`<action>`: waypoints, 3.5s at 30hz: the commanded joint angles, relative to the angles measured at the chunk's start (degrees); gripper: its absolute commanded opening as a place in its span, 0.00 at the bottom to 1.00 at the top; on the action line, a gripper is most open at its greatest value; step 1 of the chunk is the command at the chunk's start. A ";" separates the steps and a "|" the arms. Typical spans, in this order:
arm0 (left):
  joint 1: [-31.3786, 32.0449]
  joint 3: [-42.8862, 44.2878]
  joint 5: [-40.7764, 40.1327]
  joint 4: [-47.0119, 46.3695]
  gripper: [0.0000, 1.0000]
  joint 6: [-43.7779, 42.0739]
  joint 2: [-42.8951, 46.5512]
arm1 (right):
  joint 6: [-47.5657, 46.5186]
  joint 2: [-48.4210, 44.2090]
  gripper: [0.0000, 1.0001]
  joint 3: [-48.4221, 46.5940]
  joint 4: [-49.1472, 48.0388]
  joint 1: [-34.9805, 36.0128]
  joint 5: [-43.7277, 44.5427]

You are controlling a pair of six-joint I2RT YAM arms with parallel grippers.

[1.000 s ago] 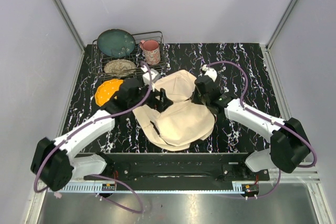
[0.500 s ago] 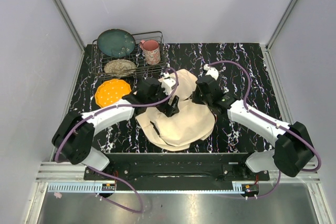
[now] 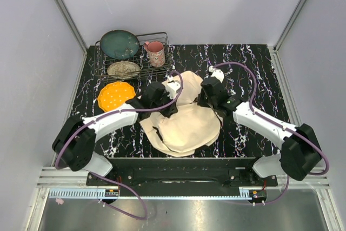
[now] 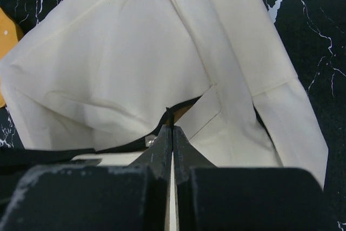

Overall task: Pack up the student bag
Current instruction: Zip the student bag at the center of the board.

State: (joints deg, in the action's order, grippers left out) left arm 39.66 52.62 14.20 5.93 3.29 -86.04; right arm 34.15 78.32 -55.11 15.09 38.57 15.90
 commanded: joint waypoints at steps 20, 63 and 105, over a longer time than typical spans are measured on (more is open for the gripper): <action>-0.02 -12.54 -2.52 4.62 0.00 8.31 20.45 | 6.72 1.82 0.00 2.90 -0.77 -6.30 6.95; 15.88 -2.16 0.93 5.86 0.00 -4.71 12.11 | 7.42 -5.05 0.73 4.75 -1.73 -10.88 -21.69; 15.98 -17.99 -8.04 0.13 0.00 5.94 21.79 | 1.17 -4.06 0.00 1.86 16.28 -1.64 8.26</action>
State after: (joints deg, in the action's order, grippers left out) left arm 55.53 35.88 8.54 3.92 8.54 -66.72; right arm 33.34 75.24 -51.20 27.40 39.53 11.25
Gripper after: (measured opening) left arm 0.031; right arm 0.014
